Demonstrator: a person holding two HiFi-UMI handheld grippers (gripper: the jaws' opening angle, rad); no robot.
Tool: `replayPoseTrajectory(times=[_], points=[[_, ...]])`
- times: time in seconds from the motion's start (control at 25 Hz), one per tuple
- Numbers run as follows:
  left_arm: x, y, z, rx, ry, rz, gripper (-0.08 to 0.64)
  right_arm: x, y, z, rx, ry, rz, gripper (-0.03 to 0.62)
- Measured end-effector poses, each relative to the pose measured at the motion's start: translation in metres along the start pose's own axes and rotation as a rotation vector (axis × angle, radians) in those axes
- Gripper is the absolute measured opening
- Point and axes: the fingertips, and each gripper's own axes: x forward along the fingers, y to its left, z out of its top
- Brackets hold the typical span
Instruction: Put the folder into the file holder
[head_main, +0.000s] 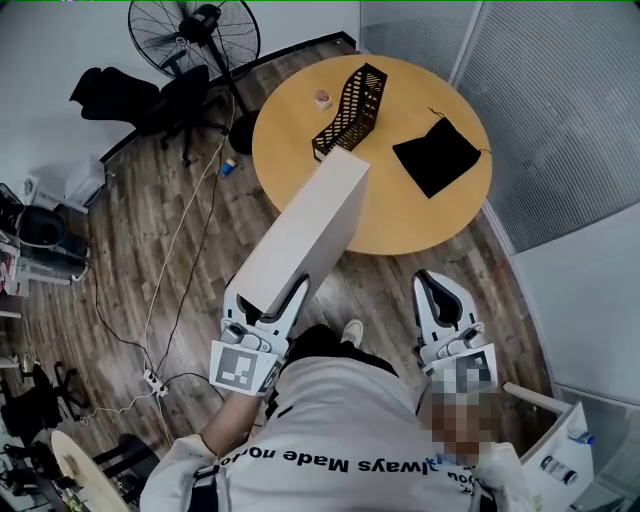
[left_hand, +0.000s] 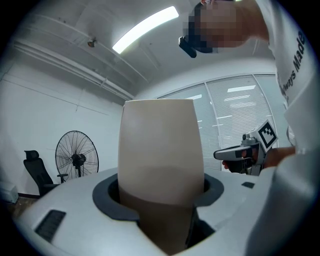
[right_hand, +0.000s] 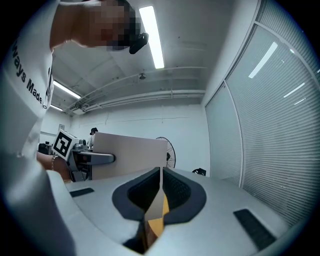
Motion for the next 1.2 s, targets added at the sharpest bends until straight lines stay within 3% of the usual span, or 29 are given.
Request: replayPoseTrajectory(times=[0.52, 1.2], points=[[0.025, 0.008, -0.010, -0.018, 0.004, 0.000, 0.284, 0.015, -0.019, -0.005, -0.004, 0.010, -0.015, 0.041], [0.096, 0.054, -0.005, -0.021, -0.020, -0.015, 0.284, 0.086, -0.065, 0.006, -0.015, 0.001, -0.043, 0.041]])
